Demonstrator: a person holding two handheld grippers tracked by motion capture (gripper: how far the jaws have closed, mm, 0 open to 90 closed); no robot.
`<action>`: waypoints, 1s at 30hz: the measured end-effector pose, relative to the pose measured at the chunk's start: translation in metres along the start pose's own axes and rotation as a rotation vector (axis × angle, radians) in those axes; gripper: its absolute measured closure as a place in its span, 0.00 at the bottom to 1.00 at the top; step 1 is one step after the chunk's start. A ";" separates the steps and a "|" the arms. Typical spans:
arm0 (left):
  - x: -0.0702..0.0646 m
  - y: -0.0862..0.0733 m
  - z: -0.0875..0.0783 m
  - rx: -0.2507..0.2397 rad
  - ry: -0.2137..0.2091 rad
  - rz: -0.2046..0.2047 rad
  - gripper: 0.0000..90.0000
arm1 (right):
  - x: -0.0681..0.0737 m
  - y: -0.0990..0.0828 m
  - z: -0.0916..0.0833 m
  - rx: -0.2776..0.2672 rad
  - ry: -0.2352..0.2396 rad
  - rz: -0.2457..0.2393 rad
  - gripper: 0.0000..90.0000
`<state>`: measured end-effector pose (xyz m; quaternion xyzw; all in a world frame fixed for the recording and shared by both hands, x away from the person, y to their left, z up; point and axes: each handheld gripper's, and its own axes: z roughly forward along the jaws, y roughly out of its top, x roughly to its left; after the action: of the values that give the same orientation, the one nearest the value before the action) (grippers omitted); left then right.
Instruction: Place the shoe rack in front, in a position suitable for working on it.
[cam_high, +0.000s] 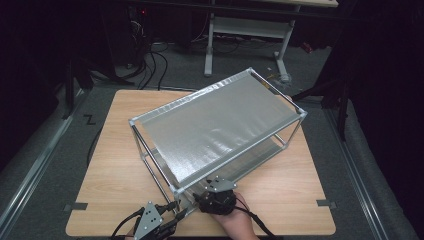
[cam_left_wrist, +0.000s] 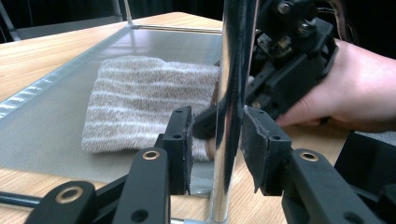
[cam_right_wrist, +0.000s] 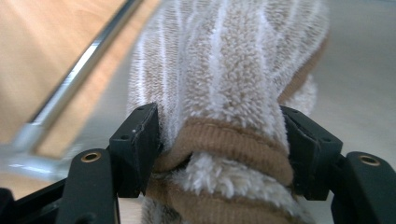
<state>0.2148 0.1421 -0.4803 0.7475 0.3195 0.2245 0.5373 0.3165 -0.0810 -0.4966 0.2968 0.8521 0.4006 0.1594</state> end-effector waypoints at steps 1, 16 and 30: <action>0.000 0.000 0.000 0.000 0.000 0.000 0.70 | -0.004 0.000 -0.001 0.003 -0.010 0.003 0.38; 0.001 -0.001 0.000 0.003 0.003 -0.007 0.70 | -0.097 -0.013 -0.011 -0.004 -0.223 0.098 0.48; 0.002 -0.001 -0.001 0.004 0.005 -0.006 0.70 | -0.190 -0.030 -0.035 0.018 -0.423 0.228 0.57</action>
<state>0.2148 0.1446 -0.4810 0.7471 0.3236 0.2243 0.5355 0.4346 -0.2371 -0.4910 0.4699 0.7640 0.3376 0.2854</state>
